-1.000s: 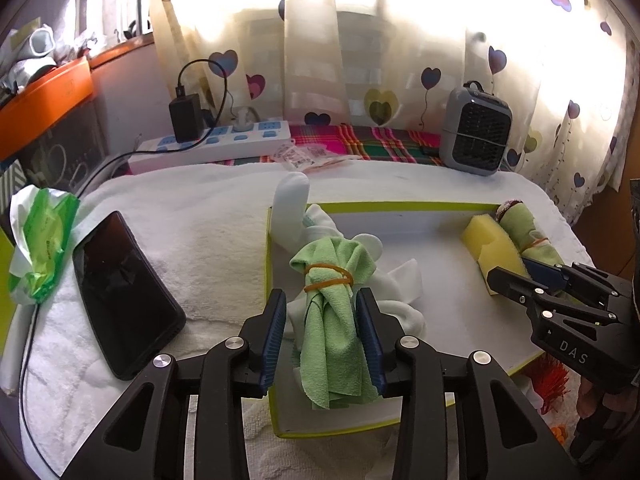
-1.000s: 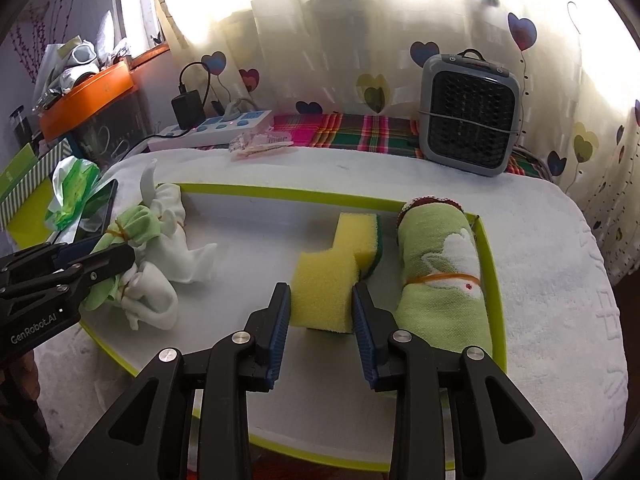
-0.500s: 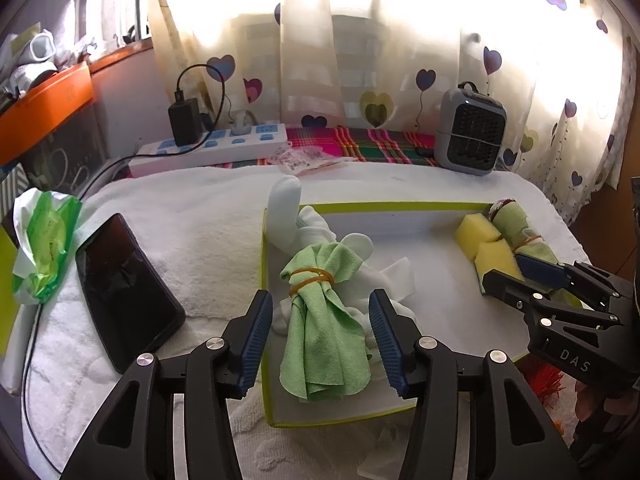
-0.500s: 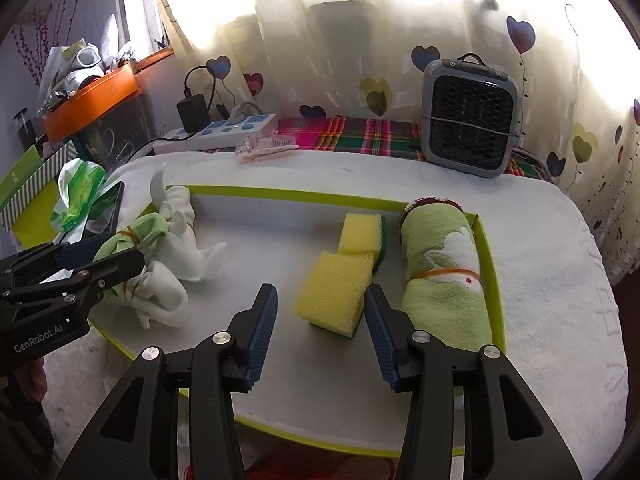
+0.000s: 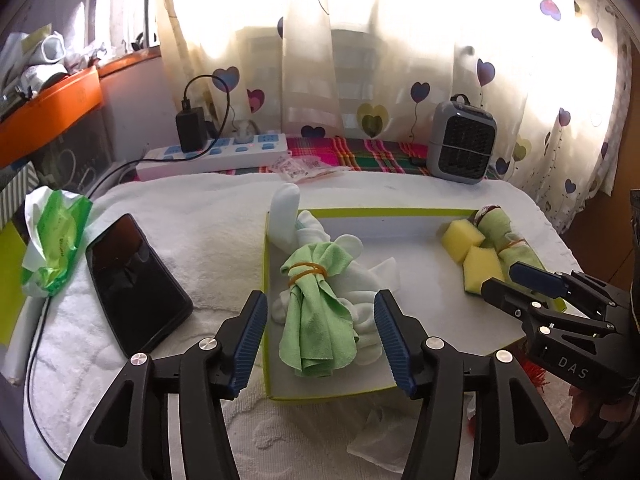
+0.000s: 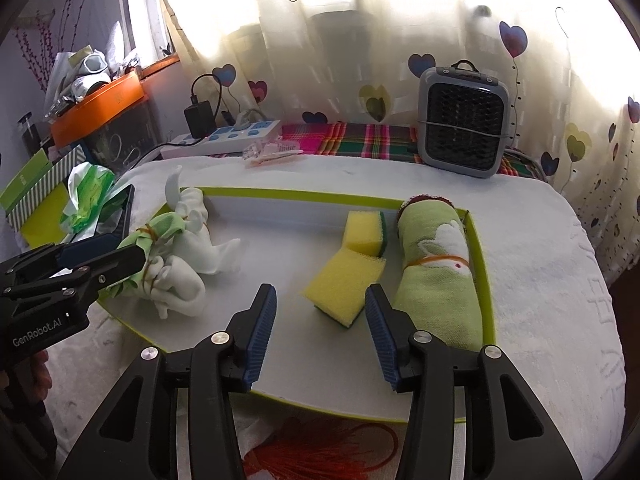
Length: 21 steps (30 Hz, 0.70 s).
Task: Organize soft objects
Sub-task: 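Withdraw both open tools from the box lid back over the bed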
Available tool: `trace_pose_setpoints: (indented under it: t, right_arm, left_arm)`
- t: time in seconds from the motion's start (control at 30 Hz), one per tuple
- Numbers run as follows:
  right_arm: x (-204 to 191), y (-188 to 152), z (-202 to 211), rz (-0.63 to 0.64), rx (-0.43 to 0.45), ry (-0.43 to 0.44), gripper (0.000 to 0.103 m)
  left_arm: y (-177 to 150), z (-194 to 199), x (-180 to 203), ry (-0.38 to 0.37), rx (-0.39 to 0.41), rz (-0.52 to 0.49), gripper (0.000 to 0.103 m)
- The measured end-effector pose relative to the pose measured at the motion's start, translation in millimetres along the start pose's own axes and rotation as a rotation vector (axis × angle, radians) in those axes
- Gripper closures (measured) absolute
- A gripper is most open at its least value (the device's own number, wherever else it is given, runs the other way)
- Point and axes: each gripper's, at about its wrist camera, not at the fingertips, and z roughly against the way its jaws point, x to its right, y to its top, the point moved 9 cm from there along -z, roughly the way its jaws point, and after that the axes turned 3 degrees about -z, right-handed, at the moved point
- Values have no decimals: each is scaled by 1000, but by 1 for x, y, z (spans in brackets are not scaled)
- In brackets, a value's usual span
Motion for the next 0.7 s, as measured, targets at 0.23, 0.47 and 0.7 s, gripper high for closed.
trace_pose_setpoints:
  t: [0.23,0.47,0.7]
  right_arm:
    - [-1,-5,13,-9,8,9,49]
    - [0,-11,30,-28,21,20,48]
    - [4,-29,46,-35,13,17,48]
  left_arm:
    - [-6,13,-2,-7,7,12,47]
    - [-12,30,-3,-24,28,26,47]
    - [-29,38,-1,-47,2,27,47]
